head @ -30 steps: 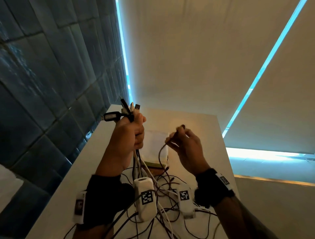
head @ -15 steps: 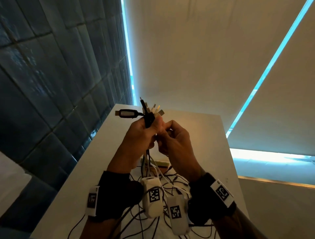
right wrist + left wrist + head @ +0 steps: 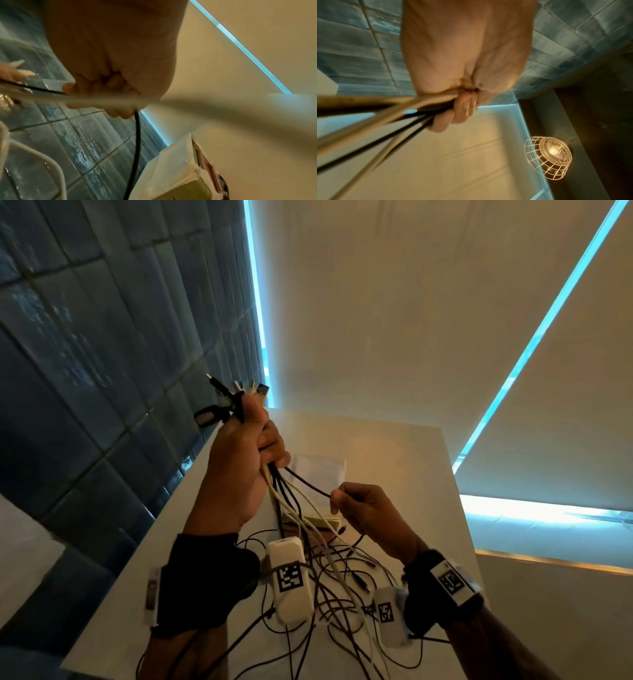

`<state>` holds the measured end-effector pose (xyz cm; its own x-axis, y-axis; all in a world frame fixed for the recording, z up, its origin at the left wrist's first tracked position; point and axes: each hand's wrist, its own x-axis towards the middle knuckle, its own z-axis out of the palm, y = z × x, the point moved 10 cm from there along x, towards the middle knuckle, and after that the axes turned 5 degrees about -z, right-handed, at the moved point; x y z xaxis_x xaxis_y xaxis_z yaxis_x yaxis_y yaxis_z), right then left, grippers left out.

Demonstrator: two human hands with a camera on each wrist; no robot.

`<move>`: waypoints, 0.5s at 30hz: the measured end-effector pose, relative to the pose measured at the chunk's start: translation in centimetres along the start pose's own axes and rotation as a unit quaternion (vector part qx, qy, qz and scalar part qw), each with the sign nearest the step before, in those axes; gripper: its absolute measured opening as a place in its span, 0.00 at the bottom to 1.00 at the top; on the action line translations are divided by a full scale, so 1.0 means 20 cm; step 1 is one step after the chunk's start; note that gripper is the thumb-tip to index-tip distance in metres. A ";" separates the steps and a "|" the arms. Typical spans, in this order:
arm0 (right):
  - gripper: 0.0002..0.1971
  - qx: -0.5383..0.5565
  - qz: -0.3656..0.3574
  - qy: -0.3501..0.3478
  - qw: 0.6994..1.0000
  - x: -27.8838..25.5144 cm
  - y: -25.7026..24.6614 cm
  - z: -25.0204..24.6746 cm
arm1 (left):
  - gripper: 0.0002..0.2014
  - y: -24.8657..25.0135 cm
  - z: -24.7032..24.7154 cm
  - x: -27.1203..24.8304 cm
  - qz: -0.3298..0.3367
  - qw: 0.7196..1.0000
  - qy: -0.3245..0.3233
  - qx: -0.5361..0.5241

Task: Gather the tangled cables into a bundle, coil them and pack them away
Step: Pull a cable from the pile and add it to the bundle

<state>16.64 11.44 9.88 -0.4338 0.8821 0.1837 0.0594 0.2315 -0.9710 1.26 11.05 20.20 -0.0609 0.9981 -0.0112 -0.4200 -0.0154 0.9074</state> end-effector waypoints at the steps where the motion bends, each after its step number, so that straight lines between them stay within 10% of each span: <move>1: 0.16 -0.021 -0.006 0.004 1.000 0.00 0.02 0.00 | 0.19 0.00 0.02 -0.01 -0.001 1.000 -0.016 0.012; 15: 0.16 -0.159 0.095 0.125 0.975 -0.07 0.57 -0.18 | 0.18 0.13 0.00 -0.05 0.058 0.997 -0.042 -0.021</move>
<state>21.15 14.25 -0.84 -0.1578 0.9845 0.0761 0.4104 0.1355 -0.9018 0.17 10.03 22.52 -0.0371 0.9908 0.1301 -0.4526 -0.1328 0.8818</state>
